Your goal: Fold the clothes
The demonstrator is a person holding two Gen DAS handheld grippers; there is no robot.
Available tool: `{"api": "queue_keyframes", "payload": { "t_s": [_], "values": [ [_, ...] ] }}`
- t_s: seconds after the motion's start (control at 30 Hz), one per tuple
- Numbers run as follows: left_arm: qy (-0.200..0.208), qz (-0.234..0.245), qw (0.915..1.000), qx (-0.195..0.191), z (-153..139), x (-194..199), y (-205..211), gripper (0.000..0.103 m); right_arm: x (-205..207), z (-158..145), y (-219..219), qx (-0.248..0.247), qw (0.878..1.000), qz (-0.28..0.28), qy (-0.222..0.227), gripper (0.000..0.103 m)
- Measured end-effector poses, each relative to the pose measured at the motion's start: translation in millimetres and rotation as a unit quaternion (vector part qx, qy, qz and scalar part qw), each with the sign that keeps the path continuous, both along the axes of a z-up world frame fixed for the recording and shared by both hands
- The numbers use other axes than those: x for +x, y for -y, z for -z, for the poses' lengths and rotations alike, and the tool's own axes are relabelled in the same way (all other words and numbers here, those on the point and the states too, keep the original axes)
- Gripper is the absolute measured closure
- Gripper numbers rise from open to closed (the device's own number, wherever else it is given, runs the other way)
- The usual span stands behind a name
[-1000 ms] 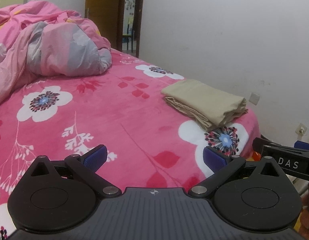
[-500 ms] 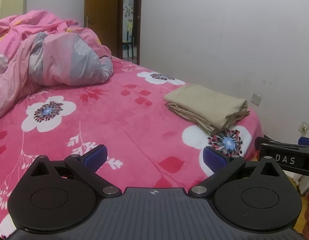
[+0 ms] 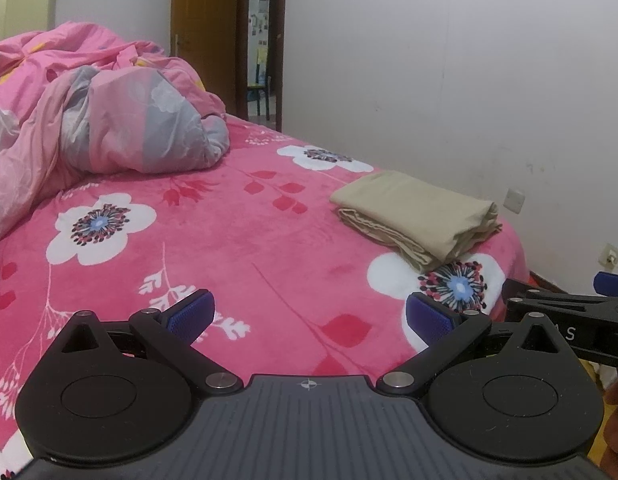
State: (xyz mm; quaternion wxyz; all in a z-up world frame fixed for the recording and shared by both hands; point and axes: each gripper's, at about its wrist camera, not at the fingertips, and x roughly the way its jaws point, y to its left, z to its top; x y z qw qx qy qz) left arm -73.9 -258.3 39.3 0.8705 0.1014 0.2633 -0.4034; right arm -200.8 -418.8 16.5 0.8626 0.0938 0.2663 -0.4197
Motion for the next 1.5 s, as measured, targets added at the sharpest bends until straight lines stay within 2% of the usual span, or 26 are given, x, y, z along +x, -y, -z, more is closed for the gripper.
{"api": "queue_keyframes", "payload": {
  "t_s": [1.5],
  "values": [
    [-0.003,0.007,1.0,0.006,0.0,-0.2,-1.3,0.0,1.2,2.3,0.6,0.001,1.0,0.002,-0.004,0.0]
  ]
}}
